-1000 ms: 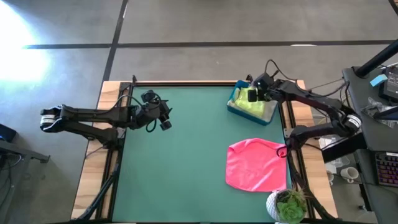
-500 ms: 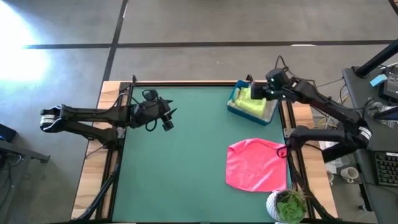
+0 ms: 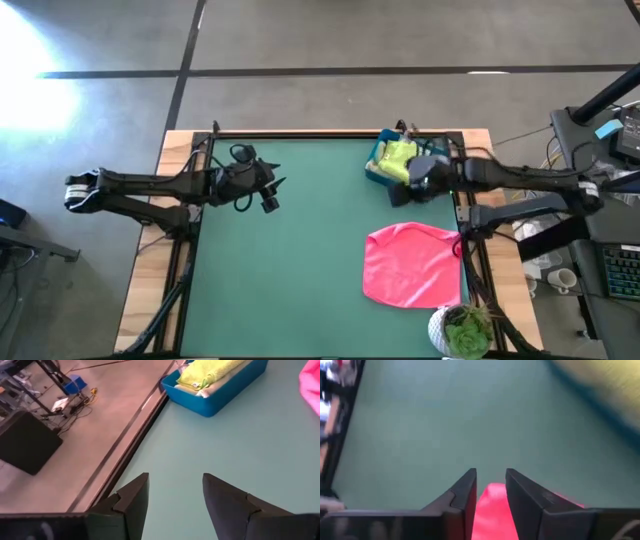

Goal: Fold microfiber towels
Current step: Fold the pink microfiber cloth

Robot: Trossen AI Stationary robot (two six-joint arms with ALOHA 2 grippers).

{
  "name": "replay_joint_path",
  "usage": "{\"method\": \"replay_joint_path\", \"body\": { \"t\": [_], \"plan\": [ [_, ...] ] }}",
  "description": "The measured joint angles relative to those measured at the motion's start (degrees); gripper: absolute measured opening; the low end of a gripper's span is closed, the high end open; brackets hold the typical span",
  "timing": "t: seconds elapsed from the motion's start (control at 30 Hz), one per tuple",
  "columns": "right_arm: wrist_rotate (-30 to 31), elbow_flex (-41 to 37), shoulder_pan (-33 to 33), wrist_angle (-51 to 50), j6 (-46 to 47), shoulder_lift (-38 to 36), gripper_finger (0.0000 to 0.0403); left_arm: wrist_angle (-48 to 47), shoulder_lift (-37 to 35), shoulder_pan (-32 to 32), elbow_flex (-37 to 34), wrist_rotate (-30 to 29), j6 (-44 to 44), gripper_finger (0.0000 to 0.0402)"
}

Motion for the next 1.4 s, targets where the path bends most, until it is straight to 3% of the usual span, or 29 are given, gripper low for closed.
{"method": "replay_joint_path", "body": {
  "t": [0.23,0.43,0.57,0.87,1.0,1.17,1.4],
  "plan": [
    [-0.3,0.0,11.9,0.0,2.7,5.3,0.0061,0.4,0.0,0.0,0.3,3.6,-1.4,0.0171],
    [-5.3,0.0,16.6,0.0,1.2,12.0,0.0056,-0.1,0.0,-0.1,-0.1,3.6,-16.3,0.0171],
    [-8.2,0.0,18.4,0.0,-2.8,16.7,0.0056,-0.1,0.0,-0.1,-0.1,3.7,-19.6,0.0171],
    [-9.7,-0.1,18.8,1.7,-11.9,28.5,0.0056,-0.7,0.2,-1.4,-0.1,3.8,-24.1,0.0171],
    [-8.5,-0.1,18.8,3.9,-12.6,33.2,0.0056,-0.7,0.3,-3.0,-0.1,3.9,-24.2,0.0171],
    [-2.8,-0.1,18.0,7.3,-11.8,36.6,0.0055,-0.7,0.3,-4.0,0.1,4.0,-24.1,0.0171],
    [-1.1,0.0,14.4,13.7,-11.3,40.0,0.0056,-3.2,0.3,-3.9,-0.1,3.9,-20.8,0.0171]
  ]
}}
